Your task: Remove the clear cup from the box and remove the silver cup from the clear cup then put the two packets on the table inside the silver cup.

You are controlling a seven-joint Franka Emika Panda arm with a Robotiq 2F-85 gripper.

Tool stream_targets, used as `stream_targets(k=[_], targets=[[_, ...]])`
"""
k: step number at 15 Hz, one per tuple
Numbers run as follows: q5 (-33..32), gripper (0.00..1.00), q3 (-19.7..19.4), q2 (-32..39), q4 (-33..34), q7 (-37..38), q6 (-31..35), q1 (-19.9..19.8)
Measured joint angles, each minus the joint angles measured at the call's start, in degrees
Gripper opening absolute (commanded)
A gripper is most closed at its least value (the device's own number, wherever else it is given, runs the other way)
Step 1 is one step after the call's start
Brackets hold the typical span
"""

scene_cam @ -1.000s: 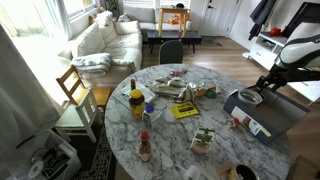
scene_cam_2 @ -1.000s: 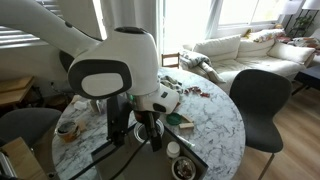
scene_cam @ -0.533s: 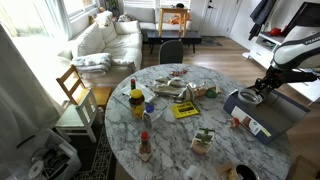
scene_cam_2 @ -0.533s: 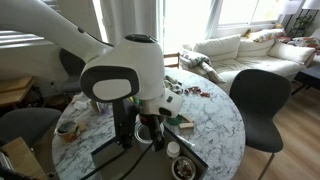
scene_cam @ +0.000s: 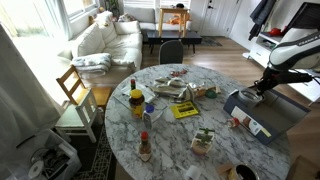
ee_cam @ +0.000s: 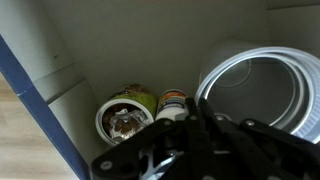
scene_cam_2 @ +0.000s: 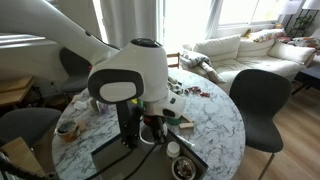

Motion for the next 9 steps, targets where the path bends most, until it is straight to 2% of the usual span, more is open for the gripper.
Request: stream_targets(k=[9], targets=[[1.4, 0.01, 1.0, -1.0, 1.3, -1.9, -1.1, 0.4]])
